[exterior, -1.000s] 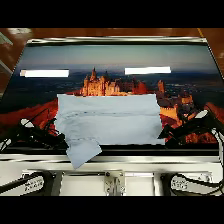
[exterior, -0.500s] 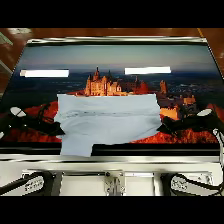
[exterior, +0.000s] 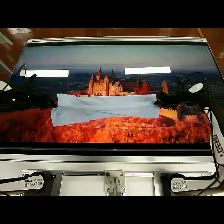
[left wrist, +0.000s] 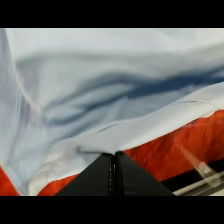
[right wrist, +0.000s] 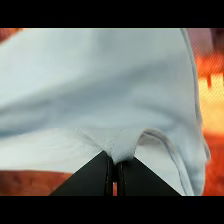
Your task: Fold the shirts.
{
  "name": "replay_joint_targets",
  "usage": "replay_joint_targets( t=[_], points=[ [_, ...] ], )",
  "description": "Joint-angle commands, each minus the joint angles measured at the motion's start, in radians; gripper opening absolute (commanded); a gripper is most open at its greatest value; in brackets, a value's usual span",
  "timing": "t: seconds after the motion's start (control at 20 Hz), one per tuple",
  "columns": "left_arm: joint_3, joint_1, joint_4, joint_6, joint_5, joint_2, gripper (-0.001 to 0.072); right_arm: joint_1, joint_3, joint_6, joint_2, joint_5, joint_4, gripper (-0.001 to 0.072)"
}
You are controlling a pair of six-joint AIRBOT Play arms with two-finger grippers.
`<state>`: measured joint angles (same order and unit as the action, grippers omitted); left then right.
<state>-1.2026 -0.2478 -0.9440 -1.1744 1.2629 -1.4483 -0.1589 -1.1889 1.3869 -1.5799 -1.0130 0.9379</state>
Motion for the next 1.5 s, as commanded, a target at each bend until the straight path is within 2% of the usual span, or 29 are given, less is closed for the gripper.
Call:
replay_joint_targets(
  t=[0.0, 0.25, 0.3, 0.35, 0.4, 0.45, 0.55, 0.8, 1.0, 1.1, 1.25, 1.3, 1.4, 1.45],
  points=[
    [-0.163, -0.001, 0.040, -0.041, -0.006, -0.150, 0.0041, 0.027, -0.134, 0.063, -0.104, 0.053, 0.015, 0.0057],
    [-0.268, -0.001, 0.040, -0.155, 0.015, -0.333, 0.0042, 0.057, -0.184, 0.079, -0.201, 0.073, 0.015, 0.0059],
    [-0.268, -0.001, 0.040, -0.159, 0.039, -0.357, 0.0082, 0.057, -0.184, 0.079, -0.217, 0.072, 0.014, 0.0068],
    [-0.269, -0.001, 0.040, -0.159, 0.069, -0.378, 0.0221, 0.056, -0.184, 0.079, -0.228, 0.066, 0.014, 0.0164],
    [-0.269, -0.002, 0.040, -0.159, 0.097, -0.392, 0.0422, 0.056, -0.184, 0.074, -0.231, 0.065, 0.014, 0.0477],
    [-0.269, -0.005, 0.032, -0.158, 0.127, -0.397, 0.0558, 0.048, -0.185, 0.041, -0.225, 0.063, 0.014, 0.0645],
    [-0.269, -0.019, 0.018, -0.156, 0.185, -0.391, 0.0568, 0.016, -0.185, -0.005, -0.187, 0.033, 0.025, 0.0645],
    [-0.269, -0.030, 0.018, -0.151, 0.230, -0.325, 0.0567, -0.100, -0.184, 0.039, -0.158, -0.077, 0.053, 0.0645],
    [-0.269, -0.005, 0.021, -0.146, 0.230, -0.239, 0.0565, -0.077, -0.184, 0.039, -0.241, -0.088, -0.045, 0.0645],
    [-0.269, 0.008, 0.021, -0.146, 0.226, -0.198, 0.0501, -0.051, -0.184, 0.041, -0.292, -0.082, -0.096, 0.0645],
    [-0.269, 0.031, 0.025, -0.147, 0.190, -0.145, 0.0502, -0.023, -0.184, 0.029, -0.335, -0.040, -0.184, 0.0640],
    [-0.269, 0.039, 0.034, -0.147, 0.178, -0.132, 0.0502, -0.019, -0.184, 0.020, -0.335, -0.014, -0.196, 0.0478],
    [-0.269, 0.061, 0.065, -0.147, 0.156, -0.116, 0.0502, -0.016, -0.185, -0.022, -0.321, 0.005, -0.233, 0.0055],
    [-0.269, 0.076, 0.087, -0.147, 0.143, -0.115, 0.0497, -0.016, -0.185, -0.060, -0.304, 0.004, -0.248, 0.0059]
  ],
)
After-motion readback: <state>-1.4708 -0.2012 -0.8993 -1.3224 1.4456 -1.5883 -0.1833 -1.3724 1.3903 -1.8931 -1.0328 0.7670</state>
